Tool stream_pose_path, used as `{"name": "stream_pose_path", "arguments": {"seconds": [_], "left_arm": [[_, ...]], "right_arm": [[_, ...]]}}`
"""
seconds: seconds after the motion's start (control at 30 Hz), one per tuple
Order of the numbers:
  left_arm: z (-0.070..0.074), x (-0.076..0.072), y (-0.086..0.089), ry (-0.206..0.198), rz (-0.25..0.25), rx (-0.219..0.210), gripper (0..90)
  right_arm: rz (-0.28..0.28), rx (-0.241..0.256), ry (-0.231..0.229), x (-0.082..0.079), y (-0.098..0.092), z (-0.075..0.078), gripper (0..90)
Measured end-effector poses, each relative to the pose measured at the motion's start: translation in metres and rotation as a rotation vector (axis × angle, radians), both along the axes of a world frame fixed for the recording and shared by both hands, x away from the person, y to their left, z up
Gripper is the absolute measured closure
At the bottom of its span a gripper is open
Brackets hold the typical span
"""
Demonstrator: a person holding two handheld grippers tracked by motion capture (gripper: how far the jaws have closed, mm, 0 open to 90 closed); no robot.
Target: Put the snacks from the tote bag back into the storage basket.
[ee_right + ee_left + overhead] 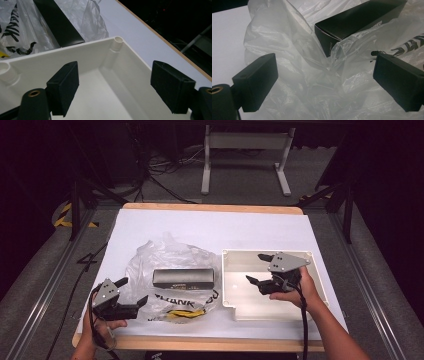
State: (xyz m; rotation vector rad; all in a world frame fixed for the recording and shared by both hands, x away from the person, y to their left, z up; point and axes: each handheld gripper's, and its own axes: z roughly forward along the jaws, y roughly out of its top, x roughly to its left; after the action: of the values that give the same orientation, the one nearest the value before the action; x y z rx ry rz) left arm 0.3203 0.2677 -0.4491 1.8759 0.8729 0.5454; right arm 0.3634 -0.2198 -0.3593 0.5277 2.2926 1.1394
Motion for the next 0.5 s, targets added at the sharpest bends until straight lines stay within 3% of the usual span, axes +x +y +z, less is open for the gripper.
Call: {"name": "stream_pose_path", "arguments": {"seconds": [0.5], "left_arm": [[-0.001, -0.001, 0.001, 0.003, -0.006, -0.004, 6.8]], "right_arm": [[0.103, -0.055, 0.044, 0.023, 0.039, 0.004, 24.7]]}}
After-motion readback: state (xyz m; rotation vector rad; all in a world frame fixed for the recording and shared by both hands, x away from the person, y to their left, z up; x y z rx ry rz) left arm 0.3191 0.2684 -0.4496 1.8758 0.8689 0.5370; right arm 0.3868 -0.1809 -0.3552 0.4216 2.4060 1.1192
